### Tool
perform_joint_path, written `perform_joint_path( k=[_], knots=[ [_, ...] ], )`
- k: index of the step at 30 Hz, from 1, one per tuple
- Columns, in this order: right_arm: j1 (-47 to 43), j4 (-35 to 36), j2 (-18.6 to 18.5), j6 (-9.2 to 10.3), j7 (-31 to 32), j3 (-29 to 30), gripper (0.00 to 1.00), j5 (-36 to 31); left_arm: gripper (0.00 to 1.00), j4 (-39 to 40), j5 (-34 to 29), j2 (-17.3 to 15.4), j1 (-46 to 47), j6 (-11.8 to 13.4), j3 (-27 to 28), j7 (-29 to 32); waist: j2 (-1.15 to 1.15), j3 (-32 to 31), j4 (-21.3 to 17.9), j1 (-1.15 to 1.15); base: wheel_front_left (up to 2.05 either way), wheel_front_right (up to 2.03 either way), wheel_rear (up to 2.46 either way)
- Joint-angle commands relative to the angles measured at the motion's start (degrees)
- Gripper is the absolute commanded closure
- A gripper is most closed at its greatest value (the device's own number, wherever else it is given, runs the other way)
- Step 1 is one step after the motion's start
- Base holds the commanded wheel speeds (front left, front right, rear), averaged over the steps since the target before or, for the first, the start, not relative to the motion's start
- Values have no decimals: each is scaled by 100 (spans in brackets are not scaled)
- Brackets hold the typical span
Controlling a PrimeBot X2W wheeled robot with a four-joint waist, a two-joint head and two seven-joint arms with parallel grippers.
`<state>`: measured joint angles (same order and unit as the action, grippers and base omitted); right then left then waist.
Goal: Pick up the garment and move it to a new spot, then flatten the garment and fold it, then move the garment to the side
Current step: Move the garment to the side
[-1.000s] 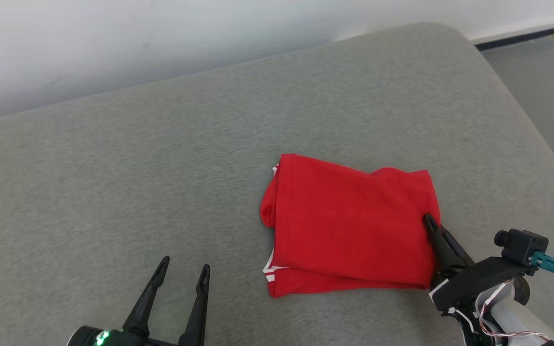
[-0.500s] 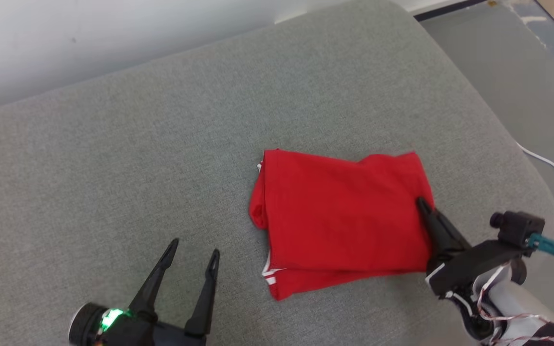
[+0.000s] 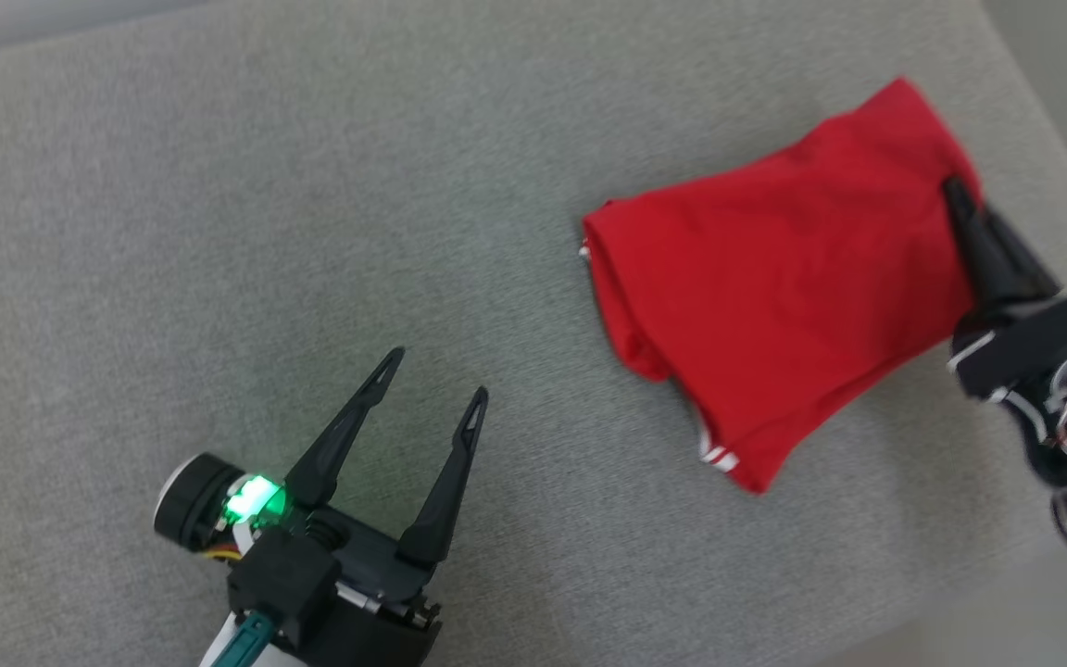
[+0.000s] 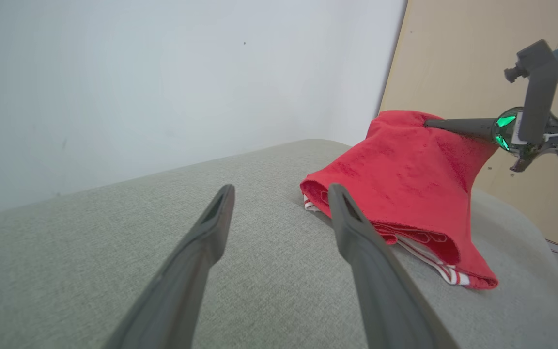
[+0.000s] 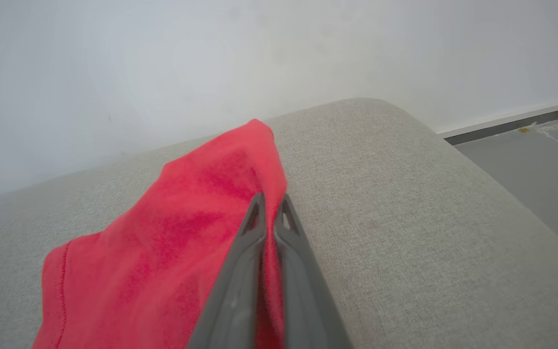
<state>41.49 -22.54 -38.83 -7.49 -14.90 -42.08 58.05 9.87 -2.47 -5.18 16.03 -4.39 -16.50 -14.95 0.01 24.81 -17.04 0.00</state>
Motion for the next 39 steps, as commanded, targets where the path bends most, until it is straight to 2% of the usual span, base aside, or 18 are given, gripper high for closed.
perform_joint_path(
  k=[1,10,20,30,34,39],
  knots=[
    [202,-6,-109,0,-32,-1,100,-2,0,47,-44,-50,134,-11,-45,-26,-1,508,361,0,0,0,0],
    [909,-214,-634,0,-32,156,100,84,0,173,-154,-146,572,-80,-303,-27,-1,973,484,0,0,0,0],
    [1155,-480,-1201,0,-32,818,100,186,0,294,-121,-252,810,-75,-447,-21,-1,1200,545,0,0,0,0],
    [1252,-649,-1592,0,-32,1276,100,225,0,465,-115,-309,938,-31,-560,-21,-1,1264,621,0,0,0,0],
    [1164,-793,-1706,0,-31,1244,100,257,0,556,-105,-337,954,-10,-593,-21,-1,1305,666,0,0,0,0],
    [1325,-1472,-1645,0,-32,1239,100,106,0,596,-100,-374,992,-12,-635,-21,-1,1411,755,0,0,0,0]
  ],
)
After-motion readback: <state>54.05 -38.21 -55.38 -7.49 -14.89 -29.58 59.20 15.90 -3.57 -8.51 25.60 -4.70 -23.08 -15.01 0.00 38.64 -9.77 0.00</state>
